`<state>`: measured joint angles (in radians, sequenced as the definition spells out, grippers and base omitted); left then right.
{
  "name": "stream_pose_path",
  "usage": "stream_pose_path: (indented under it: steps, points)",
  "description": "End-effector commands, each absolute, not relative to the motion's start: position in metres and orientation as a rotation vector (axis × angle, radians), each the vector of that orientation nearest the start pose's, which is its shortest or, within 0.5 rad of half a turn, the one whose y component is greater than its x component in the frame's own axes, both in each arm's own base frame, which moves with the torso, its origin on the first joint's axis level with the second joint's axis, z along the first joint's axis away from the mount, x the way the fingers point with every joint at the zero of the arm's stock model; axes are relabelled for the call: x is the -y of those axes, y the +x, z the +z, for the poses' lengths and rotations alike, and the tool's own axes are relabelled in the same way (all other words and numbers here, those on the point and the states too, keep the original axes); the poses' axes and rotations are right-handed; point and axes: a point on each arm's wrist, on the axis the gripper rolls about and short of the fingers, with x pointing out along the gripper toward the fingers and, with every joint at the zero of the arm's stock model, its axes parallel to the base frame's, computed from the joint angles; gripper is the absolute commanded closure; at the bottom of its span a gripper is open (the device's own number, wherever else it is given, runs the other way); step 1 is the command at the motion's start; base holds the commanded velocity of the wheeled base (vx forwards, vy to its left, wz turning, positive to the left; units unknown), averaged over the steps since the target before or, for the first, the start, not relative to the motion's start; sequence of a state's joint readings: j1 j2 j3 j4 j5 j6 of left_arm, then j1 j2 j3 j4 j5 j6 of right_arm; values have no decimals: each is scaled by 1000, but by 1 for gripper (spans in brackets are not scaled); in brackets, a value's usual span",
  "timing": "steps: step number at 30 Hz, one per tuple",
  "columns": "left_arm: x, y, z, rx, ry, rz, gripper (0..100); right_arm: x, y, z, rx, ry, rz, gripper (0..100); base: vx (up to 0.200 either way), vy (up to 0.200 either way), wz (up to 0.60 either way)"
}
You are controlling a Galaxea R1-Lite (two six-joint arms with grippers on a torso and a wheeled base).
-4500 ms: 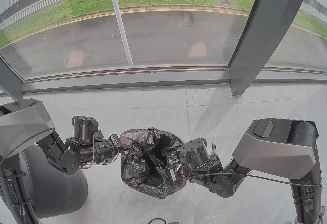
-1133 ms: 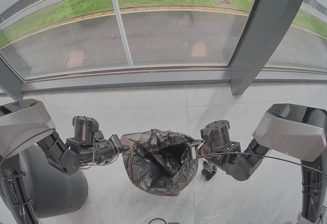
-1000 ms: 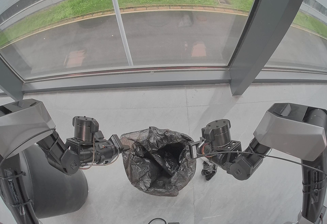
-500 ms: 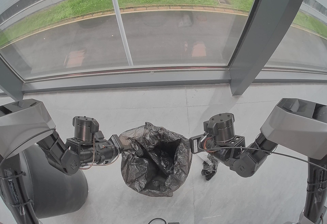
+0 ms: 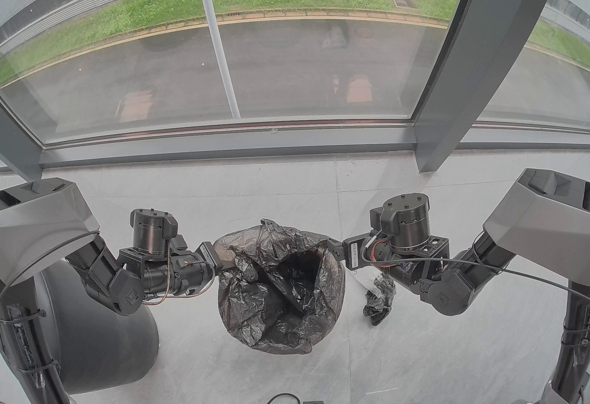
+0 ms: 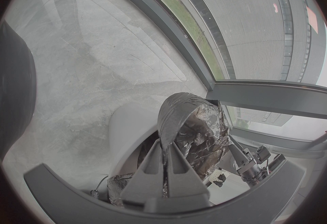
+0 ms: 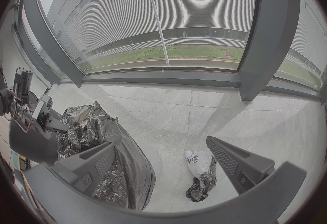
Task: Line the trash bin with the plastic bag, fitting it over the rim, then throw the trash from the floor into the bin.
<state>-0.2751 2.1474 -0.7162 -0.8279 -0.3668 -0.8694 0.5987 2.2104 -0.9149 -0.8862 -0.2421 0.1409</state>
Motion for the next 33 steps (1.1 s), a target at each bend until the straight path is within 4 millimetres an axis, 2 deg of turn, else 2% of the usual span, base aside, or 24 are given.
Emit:
stream_pose_path:
  steps: [1, 6, 8, 11, 14, 21, 30, 33]
  points:
    - [102, 330, 33, -842, -840, -318, 100, -214, 324, 52, -403, -30, 324, 0, 0, 0, 0]
    - [102, 330, 33, -842, -840, -318, 100, -215, 315, 55, -409, -26, 342, 0, 0, 0, 0]
    - [101, 330, 33, -842, -841, -316, 100, -222, 304, 54, -428, -41, 379, 0, 0, 0, 0]
    - [102, 330, 32, -843, -840, -318, 100, -230, 297, 43, -459, -70, 407, 0, 0, 0, 0]
    - [102, 329, 33, -843, -840, -318, 100, -235, 299, 32, -470, -80, 409, 0, 0, 0, 0]
    - [100, 331, 34, -838, -842, -319, 100, -248, 316, 50, -390, -42, 408, 0, 0, 0, 0]
    - [82, 340, 34, -772, -866, -296, 100, -248, 313, 56, -370, -22, 405, 0, 0, 0, 0]
    - [78, 341, 34, -764, -854, -293, 100, -245, 309, 66, -339, -8, 408, 0, 0, 0, 0]
